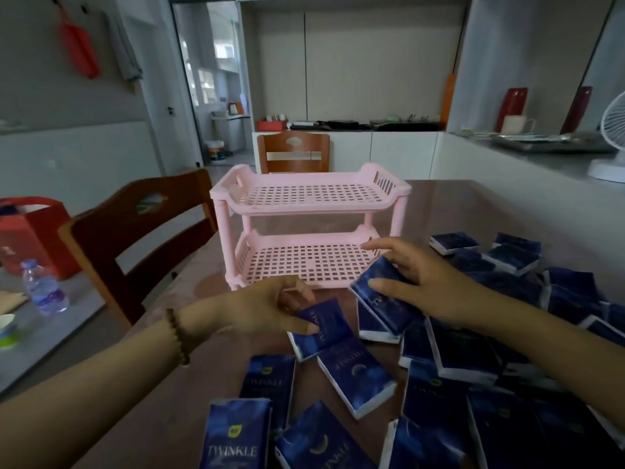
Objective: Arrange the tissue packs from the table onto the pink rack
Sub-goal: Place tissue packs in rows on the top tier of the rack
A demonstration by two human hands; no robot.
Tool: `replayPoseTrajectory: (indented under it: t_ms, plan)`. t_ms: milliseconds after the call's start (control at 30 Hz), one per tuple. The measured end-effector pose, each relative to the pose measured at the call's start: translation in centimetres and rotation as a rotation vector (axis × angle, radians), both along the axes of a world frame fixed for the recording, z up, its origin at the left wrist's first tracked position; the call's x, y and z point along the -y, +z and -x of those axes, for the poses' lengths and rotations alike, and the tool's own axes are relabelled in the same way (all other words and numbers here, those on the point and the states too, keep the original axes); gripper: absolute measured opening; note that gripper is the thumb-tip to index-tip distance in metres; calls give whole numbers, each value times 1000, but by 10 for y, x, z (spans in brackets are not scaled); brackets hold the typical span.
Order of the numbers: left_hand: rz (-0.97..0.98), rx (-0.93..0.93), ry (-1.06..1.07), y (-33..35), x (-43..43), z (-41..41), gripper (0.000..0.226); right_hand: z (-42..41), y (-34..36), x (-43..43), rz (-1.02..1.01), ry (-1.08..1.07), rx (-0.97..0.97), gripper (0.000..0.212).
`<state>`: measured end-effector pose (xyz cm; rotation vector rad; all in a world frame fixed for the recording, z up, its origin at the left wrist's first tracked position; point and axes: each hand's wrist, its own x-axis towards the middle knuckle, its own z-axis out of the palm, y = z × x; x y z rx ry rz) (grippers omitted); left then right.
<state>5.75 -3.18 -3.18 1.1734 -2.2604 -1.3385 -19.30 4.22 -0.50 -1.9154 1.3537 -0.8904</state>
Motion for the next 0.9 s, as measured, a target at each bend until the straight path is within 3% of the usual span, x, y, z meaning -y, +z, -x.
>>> replayPoseTrajectory:
  t_ms: [133,267,367,500,567,667,900]
  plan:
    - [-10,-68,65,19,-7,-18,43,-23,5,9,-43,6,247,37]
    - [260,2,10,38,-15,-38,52,-43,8,13,22,37,282,28]
    - [366,61,-10,42,-17,-45,61,-58,2,16,79,55,224,27]
    - [292,27,-10,28,-20,-49,44,-69,-15,21,75,96,108,28]
    - [364,94,-15,18,-20,-52,33,-72,-23,22,64,111,74,28]
    - [499,203,-39,13,-23,-57,40,-76,-25,23,62,127,39,32]
    - [536,107,-76,24,-20,-59,28,-91,-5,21,198,123,-67,18]
